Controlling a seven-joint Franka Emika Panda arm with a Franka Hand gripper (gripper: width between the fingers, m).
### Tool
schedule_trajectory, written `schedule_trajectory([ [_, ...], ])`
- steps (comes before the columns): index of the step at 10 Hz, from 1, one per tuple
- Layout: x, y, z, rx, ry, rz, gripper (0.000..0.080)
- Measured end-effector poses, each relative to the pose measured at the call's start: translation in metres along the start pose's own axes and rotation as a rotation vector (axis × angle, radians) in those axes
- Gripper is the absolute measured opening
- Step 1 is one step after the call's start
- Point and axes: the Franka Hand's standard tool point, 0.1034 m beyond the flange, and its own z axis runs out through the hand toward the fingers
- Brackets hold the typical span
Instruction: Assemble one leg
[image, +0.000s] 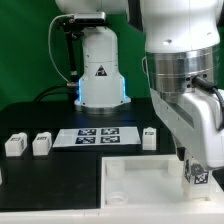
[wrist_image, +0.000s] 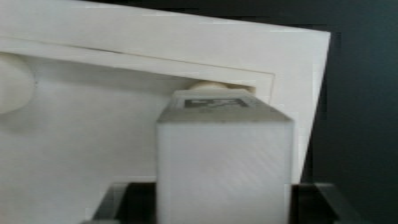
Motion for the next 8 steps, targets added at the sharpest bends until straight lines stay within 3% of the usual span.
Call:
schedule_trajectory([
  [1, -0.002, 0.000, 0.001, 0.001, 0.002, -0.016, 0.0494],
  [2, -0.005, 0.000, 0.005, 0.026, 0.022, -0.198, 0.0494],
  [3, -0.008, 0.004, 0.010, 0.040, 0.038, -0.368, 0.0615],
  [4, -0.008, 0.012, 0.013, 0.044, 0.045, -0.444, 0.0639],
  [8, -0.014, 0.011, 0.011, 0.020, 0.077, -0.979, 0.0649],
])
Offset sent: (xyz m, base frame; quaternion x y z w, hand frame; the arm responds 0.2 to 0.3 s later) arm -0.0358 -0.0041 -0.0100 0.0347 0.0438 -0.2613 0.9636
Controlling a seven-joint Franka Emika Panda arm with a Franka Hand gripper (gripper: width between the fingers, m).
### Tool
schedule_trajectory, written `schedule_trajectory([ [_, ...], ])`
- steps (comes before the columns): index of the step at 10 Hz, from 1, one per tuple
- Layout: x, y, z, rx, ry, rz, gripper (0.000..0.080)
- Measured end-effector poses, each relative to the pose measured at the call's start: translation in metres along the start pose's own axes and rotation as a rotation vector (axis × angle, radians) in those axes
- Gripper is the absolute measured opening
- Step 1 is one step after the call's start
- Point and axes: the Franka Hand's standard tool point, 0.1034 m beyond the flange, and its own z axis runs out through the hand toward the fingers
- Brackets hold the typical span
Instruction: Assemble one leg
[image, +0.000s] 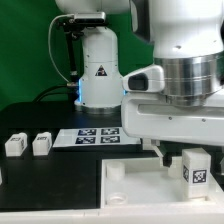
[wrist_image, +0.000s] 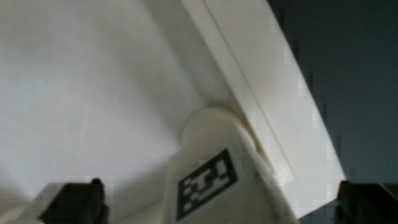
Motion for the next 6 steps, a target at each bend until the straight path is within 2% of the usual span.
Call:
schedule_trajectory([
  [1, -0.0016, -0.0066, -0.0061, -0.002, 0.010, -0.097, 0.0649],
  [2, -0.0004, -0.0084, -0.0124, -0.020, 0.018, -0.315, 0.0649],
  [3, 0.0007, -0.0078, -0.0126, -0.022, 0.019, -0.403, 0.0649],
  [5, 0.0001, -0.0077, -0.0114, -0.021, 0.017, -0.379, 0.0620],
  [6, -0.0001, -0.0078, -0.0112, -0.020, 0.017, -0.332, 0.0441],
])
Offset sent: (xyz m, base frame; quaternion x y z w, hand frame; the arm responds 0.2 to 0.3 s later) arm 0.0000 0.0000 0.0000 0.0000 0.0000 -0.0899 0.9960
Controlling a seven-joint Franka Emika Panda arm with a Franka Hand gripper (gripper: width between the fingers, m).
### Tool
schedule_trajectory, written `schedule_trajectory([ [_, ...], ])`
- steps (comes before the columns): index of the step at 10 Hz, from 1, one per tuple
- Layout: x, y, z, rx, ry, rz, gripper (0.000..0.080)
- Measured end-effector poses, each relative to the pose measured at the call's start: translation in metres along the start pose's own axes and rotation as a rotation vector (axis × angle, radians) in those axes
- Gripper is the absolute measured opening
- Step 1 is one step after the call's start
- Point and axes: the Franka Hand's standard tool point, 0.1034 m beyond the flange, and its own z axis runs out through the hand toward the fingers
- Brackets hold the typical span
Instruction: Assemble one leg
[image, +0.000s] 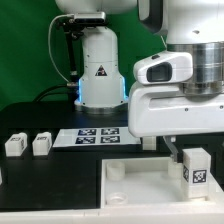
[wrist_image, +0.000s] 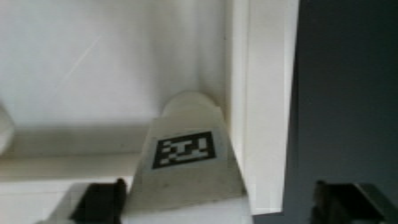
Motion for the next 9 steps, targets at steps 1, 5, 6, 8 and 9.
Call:
schedule_trajectory([
  [1, 0.000, 0.000, 0.000, 0.003, -0.001, 0.104, 0.0441],
  [5, 0.002, 0.002, 0.000, 0.018, -0.012, 0.519, 0.0301],
  [6, 0.004, 0.006, -0.001, 0.044, -0.023, 0.727, 0.0300],
  [8, 0.005, 0.010, 0.001, 0.100, -0.078, 1.088, 0.0298],
  [9, 0.004, 0.008, 0.002, 0.113, -0.104, 1.253, 0.0298],
])
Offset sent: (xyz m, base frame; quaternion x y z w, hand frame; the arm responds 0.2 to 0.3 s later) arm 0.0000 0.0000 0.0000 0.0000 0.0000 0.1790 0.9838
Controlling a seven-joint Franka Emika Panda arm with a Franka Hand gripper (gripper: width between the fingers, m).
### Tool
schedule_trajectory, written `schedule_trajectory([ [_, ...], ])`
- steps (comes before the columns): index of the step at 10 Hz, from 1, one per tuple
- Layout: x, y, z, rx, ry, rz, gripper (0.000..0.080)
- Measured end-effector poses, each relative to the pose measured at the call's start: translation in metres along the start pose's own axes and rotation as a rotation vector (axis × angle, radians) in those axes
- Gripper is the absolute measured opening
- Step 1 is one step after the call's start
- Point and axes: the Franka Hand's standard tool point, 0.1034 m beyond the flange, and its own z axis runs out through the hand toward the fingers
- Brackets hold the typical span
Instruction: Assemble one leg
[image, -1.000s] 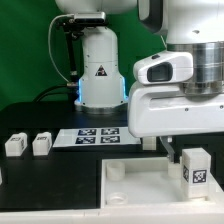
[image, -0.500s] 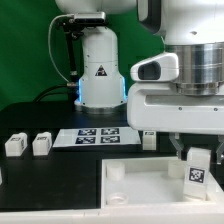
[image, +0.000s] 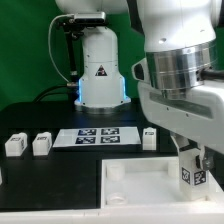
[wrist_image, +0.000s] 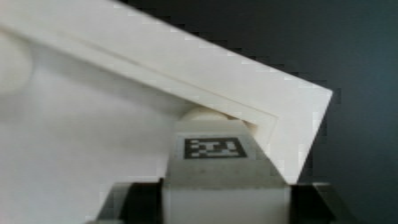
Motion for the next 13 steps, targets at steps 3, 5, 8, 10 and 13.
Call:
schedule_trajectory([
  [3, -0.002, -0.001, 0.001, 0.005, -0.015, 0.142, 0.0297],
  [5, -0.003, 0.001, 0.004, 0.014, -0.005, -0.074, 0.0411],
  [8, -0.002, 0.003, 0.005, 0.001, 0.017, -0.596, 0.0643],
  [10, 0.000, 0.003, 0.005, -0.003, 0.020, -0.815, 0.0648],
  [13, 0.007, -0.001, 0.002, -0.061, 0.065, -1.373, 0.0649],
])
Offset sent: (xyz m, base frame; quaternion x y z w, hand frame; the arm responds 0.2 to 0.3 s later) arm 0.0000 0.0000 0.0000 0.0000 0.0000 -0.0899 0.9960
